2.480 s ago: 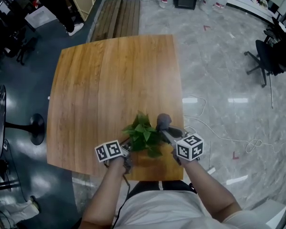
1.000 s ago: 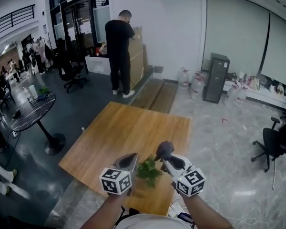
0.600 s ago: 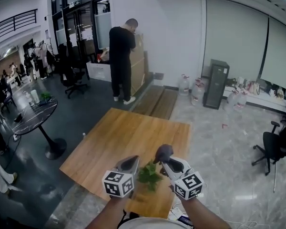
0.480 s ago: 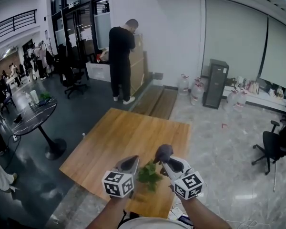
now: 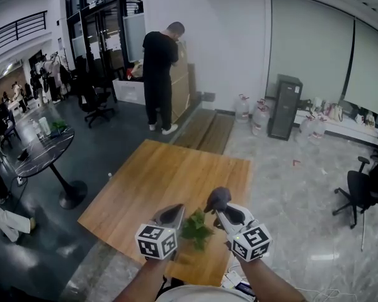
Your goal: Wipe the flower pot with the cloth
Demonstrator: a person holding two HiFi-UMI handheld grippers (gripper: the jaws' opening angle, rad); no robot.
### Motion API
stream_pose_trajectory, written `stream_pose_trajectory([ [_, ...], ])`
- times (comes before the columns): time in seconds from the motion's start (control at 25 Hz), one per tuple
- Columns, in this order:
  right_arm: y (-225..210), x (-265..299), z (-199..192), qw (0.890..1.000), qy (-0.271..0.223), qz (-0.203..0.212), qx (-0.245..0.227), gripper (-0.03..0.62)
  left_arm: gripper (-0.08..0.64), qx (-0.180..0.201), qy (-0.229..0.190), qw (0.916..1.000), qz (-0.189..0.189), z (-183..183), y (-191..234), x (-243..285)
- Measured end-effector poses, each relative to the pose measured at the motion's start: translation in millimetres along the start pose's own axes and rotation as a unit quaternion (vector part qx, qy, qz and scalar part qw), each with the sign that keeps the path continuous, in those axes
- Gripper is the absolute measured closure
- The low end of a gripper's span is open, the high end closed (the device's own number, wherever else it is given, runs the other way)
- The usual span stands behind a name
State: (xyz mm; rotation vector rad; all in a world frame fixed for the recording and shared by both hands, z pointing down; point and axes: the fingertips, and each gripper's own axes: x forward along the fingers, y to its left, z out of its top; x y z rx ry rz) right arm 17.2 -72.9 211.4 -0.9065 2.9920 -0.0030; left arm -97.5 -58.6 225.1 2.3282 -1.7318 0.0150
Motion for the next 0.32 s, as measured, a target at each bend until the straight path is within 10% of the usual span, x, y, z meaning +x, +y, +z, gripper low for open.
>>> stream_pose_trajectory([
  [0.32, -6.7, -4.6, 0.4, 1.0, -0.004, 0.0, -0.001, 0.541, 0.554, 0.002, -0.004, 1.0, 0.003, -2.3, -4.7, 9.3],
])
